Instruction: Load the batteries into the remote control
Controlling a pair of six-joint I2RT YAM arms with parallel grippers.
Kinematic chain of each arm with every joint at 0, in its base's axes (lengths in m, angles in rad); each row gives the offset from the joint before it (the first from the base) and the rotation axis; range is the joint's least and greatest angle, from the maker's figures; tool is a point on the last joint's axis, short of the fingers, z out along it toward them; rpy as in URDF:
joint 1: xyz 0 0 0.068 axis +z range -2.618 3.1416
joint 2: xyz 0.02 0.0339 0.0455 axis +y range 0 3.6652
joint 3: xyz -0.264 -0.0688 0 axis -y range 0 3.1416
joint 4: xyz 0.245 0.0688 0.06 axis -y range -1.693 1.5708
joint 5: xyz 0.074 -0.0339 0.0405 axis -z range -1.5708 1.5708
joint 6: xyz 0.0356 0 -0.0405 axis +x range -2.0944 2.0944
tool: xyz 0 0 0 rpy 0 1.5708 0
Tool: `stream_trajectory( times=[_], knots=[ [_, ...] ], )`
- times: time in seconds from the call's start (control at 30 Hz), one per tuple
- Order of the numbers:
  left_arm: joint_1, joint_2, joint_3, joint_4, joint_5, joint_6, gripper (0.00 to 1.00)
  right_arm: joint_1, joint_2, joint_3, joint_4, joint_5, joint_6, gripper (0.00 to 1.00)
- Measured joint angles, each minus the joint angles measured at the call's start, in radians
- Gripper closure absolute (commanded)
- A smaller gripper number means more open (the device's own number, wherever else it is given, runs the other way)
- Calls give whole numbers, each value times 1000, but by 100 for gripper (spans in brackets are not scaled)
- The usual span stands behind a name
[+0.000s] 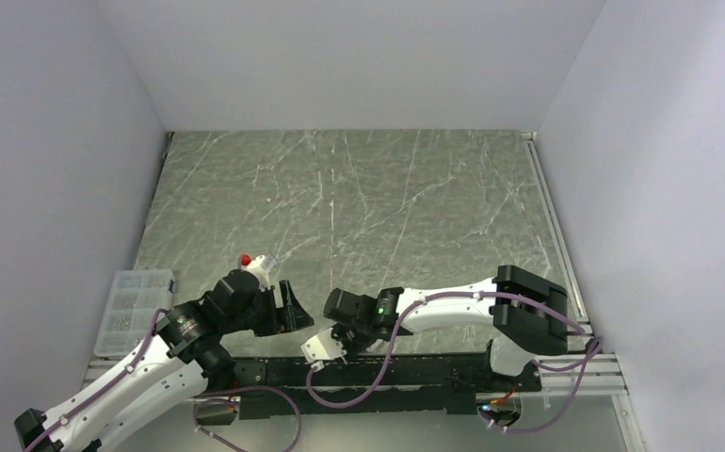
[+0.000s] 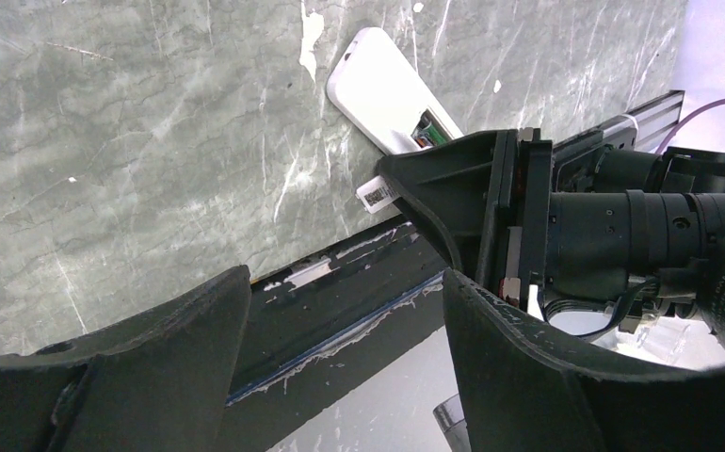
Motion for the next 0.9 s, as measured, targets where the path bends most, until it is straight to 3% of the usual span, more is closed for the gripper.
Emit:
stream_trajectory(
  times=[0.07,0.13,0.43,0.67,0.9],
  knots=[
    [0,0,0,0,0,0,20,-1,0,0,-4,2,2,89],
    [0,0,0,0,0,0,20,-2,-3,0,-4,4,10,95],
    [0,26,0,23,43,1,22,-4,-161,-47,21,11,114,96],
    [0,27,-4,146,171,8,22,0,-366,-101,83,32,352,97],
    [0,119,12,256,317,26,27,32,-443,-112,117,93,607,97]
  ],
)
